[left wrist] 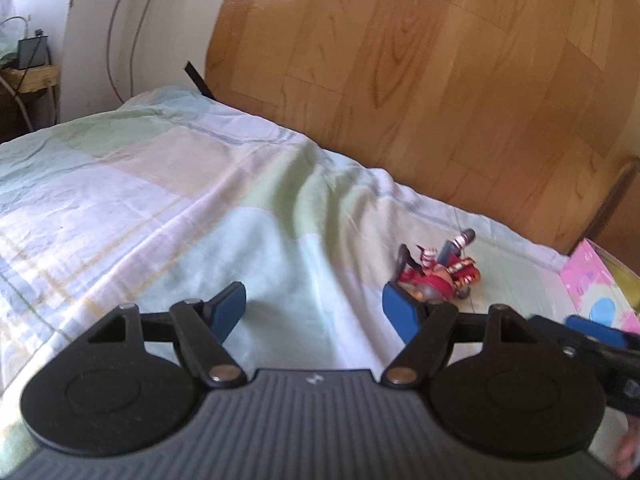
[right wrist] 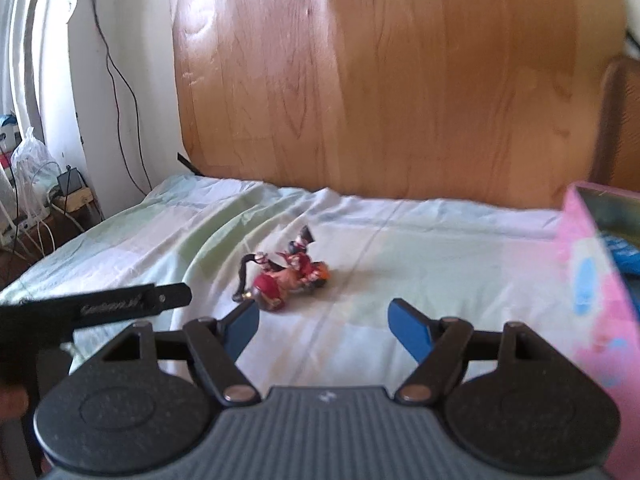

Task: Organize rigid objects
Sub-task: 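Move the right gripper back toward the red toy figure, then close the right gripper on the red toy figure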

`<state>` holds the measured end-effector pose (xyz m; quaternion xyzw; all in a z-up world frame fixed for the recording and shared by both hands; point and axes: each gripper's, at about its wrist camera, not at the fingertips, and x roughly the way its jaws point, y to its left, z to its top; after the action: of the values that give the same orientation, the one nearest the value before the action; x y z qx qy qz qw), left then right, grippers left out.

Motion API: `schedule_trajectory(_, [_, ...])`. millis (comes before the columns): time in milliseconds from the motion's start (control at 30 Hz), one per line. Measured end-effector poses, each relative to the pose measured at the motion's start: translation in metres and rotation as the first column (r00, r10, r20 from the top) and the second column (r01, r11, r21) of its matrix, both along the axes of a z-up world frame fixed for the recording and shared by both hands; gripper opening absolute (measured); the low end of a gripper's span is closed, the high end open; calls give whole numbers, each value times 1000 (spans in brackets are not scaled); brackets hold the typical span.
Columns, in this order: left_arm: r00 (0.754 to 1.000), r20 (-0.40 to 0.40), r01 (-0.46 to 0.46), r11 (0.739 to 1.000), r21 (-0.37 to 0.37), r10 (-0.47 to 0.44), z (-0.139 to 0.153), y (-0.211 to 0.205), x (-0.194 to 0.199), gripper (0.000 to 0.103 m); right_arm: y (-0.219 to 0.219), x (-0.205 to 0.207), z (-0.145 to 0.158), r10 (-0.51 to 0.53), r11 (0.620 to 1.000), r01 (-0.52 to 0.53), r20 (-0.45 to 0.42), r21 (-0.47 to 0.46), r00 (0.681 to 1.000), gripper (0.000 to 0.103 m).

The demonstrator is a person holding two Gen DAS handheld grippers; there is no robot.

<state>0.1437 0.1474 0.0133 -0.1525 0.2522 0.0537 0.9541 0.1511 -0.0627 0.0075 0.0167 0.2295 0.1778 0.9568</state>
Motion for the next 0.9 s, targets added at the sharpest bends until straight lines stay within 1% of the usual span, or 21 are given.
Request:
schedule_trajectory(67, [1000,13,-27,1000,-1,27,1,3,-2,77,8,15,-2,17,1000,-17,-39,22,999,74])
schedule_trajectory(200, [997,46,-69,998,10,69,5,7,-7,77,28,43,-10,22,1000,-21,-76,13,997,75])
schedule_trajectory(333, [998,39,-53,998,20,53,5,5,-4,77,37,72,-20,20,998,-13,-148,54,989,75])
schedule_trajectory(367, [998,40,-50,999,21,49,5,4,-4,77,38,77,-22,23,998,-13,-154,69,988,76])
schedule_trajectory(400, [998,41,-48,999,22,47,4,4,-4,77,39,80,-23,21,997,-10,-147,76,989,74])
schedule_trajectory(433, [998,40,-45,999,21,44,4,4,-4,77,41,83,-24,18,997,-8,-144,71,989,69])
schedule_trajectory(467, [998,39,-42,999,21,41,4,4,-4,78,42,84,-23,21,998,-12,-139,67,990,67])
schedule_trajectory(500, [999,38,-39,999,20,38,4,4,-4,78,43,85,-23,27,998,-18,-139,68,990,61])
schedule_trajectory(533, [999,37,-37,999,20,36,4,3,-5,78,44,84,-23,38,997,-29,-133,68,990,50])
schedule_trajectory(667, [999,36,-29,999,22,29,3,2,-4,78,48,77,-22,45,998,-41,-103,38,994,49])
schedule_trajectory(900, [1000,23,-16,1000,24,16,1,1,-2,80,36,58,-22,79,997,-76,-116,29,990,49])
